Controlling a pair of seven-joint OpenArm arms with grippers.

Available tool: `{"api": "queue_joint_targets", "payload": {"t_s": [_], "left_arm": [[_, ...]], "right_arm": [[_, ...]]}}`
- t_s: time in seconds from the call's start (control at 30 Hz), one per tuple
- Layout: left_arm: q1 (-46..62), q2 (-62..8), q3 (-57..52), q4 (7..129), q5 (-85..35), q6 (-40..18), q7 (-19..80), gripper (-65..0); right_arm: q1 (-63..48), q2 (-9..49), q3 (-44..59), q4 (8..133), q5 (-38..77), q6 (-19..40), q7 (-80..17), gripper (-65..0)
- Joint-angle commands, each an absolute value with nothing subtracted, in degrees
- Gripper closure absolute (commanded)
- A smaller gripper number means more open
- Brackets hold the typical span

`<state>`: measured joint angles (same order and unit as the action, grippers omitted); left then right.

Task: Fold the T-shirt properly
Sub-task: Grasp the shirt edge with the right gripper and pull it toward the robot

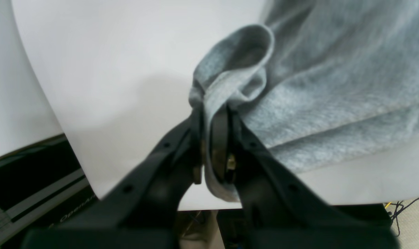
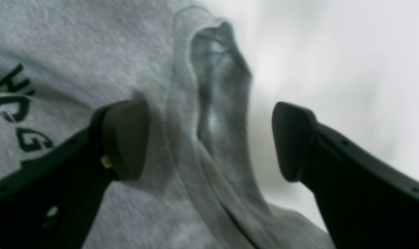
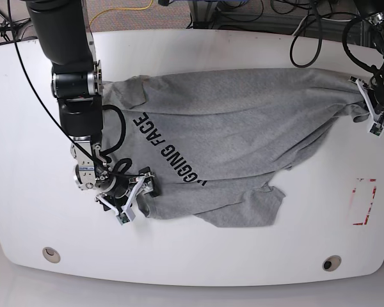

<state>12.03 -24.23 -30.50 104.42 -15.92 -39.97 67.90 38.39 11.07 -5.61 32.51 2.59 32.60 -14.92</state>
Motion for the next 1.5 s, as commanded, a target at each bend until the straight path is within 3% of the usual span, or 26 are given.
{"api": "queue_joint_targets", "payload": {"t_s": [0.0,0.17,0.3,0.43,0.57,0.67,1.17,1.47], "left_arm": [[11.82,-25.27,-31.08,105.36,-15.69,-40.00,67.91,0.0],[11.74,-25.27,-31.08,105.36,-15.69,-40.00,67.91,0.0],[11.65,-25.27,-31.08,105.36,-15.69,-40.00,67.91,0.0],[11.65,-25.27,-30.99,105.36,-15.69,-40.00,67.91,0.0],[11.65,-25.27,-30.99,105.10,-15.60,-40.00,67.91,0.0],[11.47,-25.63,-30.99,104.92,-15.60,-40.00,67.91,0.0],[3.74,-26.95,-29.32,98.59,-15.52,-40.00,67.91,0.0],[-0.92,-27.03,-27.21,95.96,-15.52,-40.00,67.91,0.0]], "right_arm": [[40.57,10.95,-5.49,30.73,2.51,32.75,-11.03,-52.5],[40.48,11.03,-5.49,26.86,2.33,29.76,-7.16,-52.3],[39.43,11.30,-5.49,25.71,2.68,29.32,-5.85,-45.7],[37.93,11.30,-5.49,27.21,2.77,29.32,-5.85,-31.1],[34.86,11.47,-5.49,31.08,2.77,29.23,-6.20,-10.9],[32.66,12.00,-5.41,34.68,2.86,29.23,-8.13,-0.6],[8.57,14.29,7.16,70.73,5.23,28.97,-26.42,-0.2],[-5.58,12.09,12.18,84.00,5.67,29.14,-29.05,-0.6]]}}
